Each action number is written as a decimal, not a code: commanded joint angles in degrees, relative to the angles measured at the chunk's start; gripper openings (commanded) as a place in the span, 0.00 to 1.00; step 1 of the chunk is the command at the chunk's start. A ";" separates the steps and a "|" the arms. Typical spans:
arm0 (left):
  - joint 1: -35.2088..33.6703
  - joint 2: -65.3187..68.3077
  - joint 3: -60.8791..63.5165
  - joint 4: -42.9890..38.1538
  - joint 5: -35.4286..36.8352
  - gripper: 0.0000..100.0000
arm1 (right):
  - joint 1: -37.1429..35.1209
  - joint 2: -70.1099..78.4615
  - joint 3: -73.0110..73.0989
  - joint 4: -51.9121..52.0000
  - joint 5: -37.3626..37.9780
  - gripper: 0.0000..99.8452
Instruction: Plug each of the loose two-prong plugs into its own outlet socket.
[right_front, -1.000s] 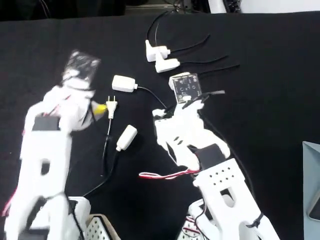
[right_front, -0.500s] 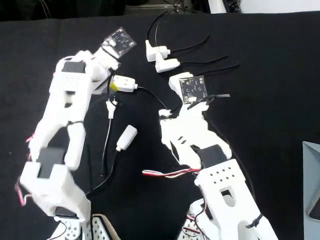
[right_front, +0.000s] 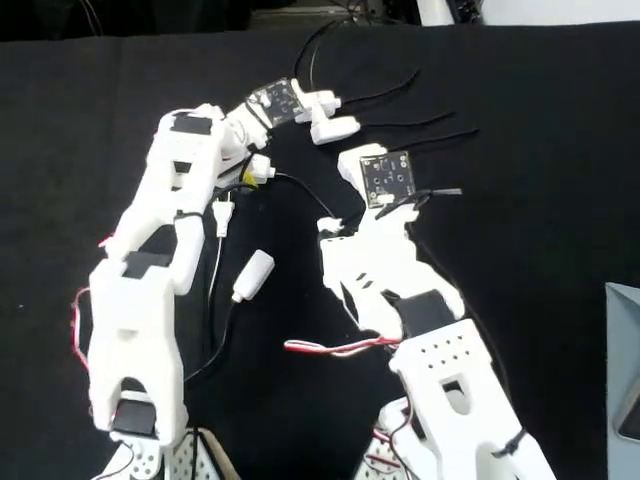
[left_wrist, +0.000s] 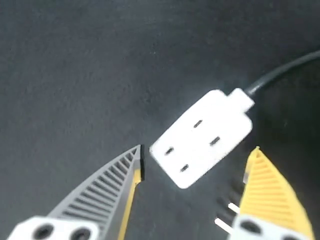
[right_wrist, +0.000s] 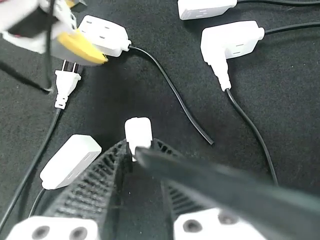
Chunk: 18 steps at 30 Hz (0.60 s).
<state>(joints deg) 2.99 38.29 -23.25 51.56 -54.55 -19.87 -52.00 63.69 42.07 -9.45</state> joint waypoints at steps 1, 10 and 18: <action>1.27 2.90 -7.16 -0.53 -0.62 0.27 | 0.62 -1.01 -0.31 -1.05 -0.09 0.01; 1.19 2.90 -8.84 8.53 -0.62 0.13 | 0.62 -1.19 -0.31 -1.14 0.00 0.01; 4.62 -3.78 -9.10 27.16 -0.26 0.03 | 0.62 -1.27 -0.40 -1.14 0.00 0.01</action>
<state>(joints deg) 5.01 39.60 -30.02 70.37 -54.55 -19.87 -52.00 63.69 42.07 -9.45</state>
